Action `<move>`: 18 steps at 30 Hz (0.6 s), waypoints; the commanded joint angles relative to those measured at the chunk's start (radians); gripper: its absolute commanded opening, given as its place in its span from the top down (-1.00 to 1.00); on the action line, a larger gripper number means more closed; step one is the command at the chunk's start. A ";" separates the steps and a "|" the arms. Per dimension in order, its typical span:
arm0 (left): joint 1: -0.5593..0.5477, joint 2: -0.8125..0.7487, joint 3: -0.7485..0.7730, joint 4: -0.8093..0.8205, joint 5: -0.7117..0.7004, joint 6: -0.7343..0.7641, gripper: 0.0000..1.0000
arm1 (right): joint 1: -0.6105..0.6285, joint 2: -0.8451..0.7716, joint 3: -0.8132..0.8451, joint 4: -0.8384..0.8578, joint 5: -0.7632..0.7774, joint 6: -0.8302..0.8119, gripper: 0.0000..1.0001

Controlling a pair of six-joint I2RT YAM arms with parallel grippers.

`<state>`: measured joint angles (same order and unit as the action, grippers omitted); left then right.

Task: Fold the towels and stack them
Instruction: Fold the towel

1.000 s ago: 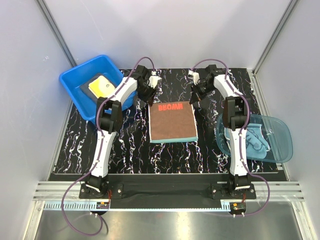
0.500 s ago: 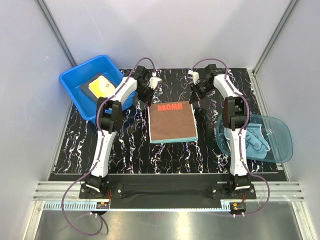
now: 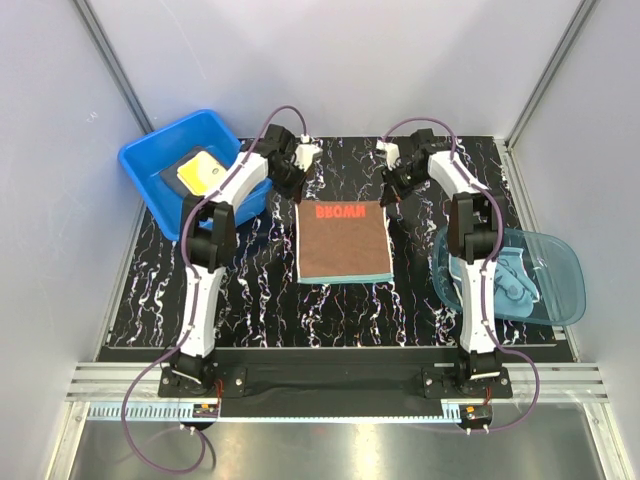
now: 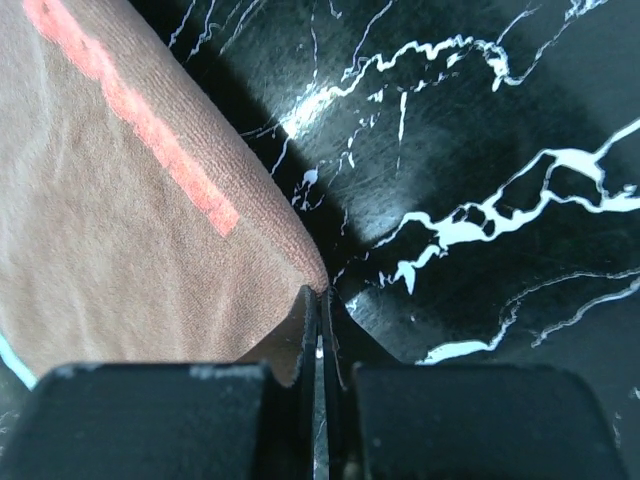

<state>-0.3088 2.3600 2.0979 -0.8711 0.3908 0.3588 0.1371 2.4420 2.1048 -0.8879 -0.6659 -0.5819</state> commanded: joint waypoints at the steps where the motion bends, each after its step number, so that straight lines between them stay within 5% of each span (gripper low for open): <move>1: 0.002 -0.093 0.010 0.057 -0.021 -0.006 1.00 | 0.006 -0.132 -0.105 0.134 0.046 -0.007 1.00; 6: -0.004 -0.134 -0.021 0.055 -0.033 -0.004 1.00 | 0.004 -0.250 -0.262 0.317 0.065 -0.022 0.99; 18: -0.038 -0.268 -0.163 0.084 -0.104 0.003 1.00 | 0.007 -0.431 -0.477 0.408 0.081 -0.015 0.99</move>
<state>-0.3370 2.1887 1.9640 -0.8227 0.3511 0.3550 0.1394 2.1117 1.6684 -0.5446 -0.6109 -0.5831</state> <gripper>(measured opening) 0.012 0.032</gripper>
